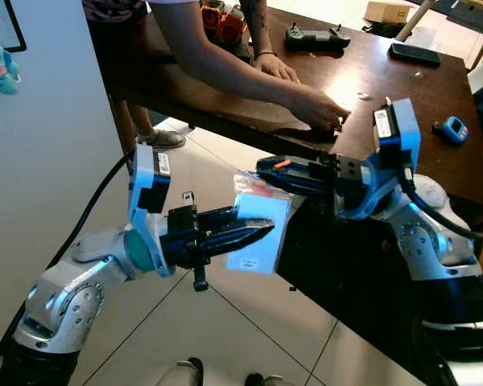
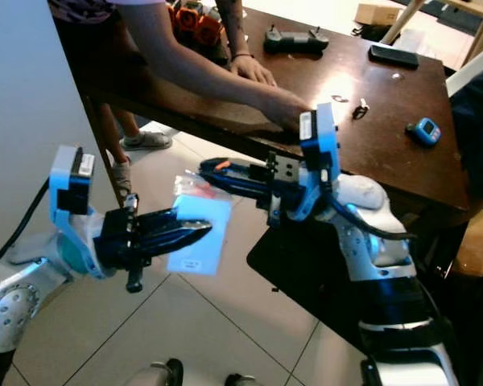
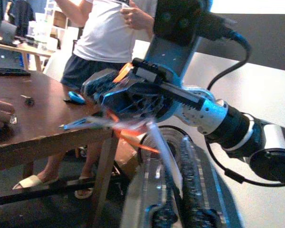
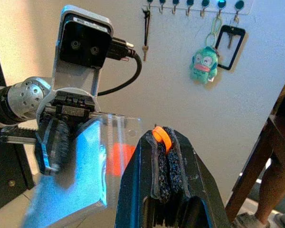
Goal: Hang keys on a hook
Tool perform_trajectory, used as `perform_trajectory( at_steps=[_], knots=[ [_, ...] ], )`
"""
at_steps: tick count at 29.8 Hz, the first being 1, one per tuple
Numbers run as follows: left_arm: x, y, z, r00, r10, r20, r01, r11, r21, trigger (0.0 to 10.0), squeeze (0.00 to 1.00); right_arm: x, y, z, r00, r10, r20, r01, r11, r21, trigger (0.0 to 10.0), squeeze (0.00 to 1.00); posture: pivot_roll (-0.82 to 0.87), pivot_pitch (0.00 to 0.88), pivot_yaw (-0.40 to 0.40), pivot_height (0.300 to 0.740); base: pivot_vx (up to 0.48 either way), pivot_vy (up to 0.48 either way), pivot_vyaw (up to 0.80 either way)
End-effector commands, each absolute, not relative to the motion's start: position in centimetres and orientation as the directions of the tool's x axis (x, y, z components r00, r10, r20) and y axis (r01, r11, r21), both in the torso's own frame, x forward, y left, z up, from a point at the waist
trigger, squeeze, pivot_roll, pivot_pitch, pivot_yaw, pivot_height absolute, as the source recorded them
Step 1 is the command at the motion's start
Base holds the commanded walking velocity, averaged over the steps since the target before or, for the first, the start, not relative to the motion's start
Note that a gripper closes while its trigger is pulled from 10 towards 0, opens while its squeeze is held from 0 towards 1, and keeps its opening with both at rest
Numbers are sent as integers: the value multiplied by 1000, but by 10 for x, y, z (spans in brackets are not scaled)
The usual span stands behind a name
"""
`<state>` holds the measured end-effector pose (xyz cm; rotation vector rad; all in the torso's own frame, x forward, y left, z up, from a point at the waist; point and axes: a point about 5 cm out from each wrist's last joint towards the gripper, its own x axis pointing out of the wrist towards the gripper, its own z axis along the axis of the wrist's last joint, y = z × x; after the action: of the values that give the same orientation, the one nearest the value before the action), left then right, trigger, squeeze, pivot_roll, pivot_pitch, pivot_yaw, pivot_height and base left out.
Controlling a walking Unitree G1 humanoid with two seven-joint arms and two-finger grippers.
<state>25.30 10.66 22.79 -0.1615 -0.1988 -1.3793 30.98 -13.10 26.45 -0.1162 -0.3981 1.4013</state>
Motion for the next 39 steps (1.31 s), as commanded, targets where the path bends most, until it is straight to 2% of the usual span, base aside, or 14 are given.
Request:
perform_trajectory(
  at_steps=[1,21,31,33,34,35,39],
  knots=[
    [249,99,230,119,-962,246,992,128,20,0,0,315,-135,263,175,964,199,-924,231,-304,10000,0,55,52,-16,740,0,0,0],
    [250,100,230,130,-961,245,990,139,19,0,0,327,-134,267,270,935,231,-886,335,-321,10000,0,61,59,-9,740,0,0,0],
    [265,104,241,233,-933,274,964,259,64,0,0,337,-142,265,357,891,280,-863,429,-267,10000,0,65,65,-8,740,0,0,0],
    [267,106,245,251,-926,284,956,282,75,0,0,340,-143,266,366,881,299,-862,442,-248,10000,525,65,68,-8,740,0,0,0],
    [267,106,245,251,-926,284,956,282,75,0,0,340,-143,266,366,881,299,-862,442,-248,10000,525,65,68,-8,740,0,0,0],
    [268,106,246,257,-923,285,954,290,78,0,0,340,-143,267,367,878,308,-861,446,-245,10000,839,64,69,-8,740,0,0,0],
    [269,106,246,269,-921,284,950,302,82,0,0,341,-144,269,376,869,323,-855,460,-242,10000,875,64,74,-5,740,0,0,0]
  ],
)
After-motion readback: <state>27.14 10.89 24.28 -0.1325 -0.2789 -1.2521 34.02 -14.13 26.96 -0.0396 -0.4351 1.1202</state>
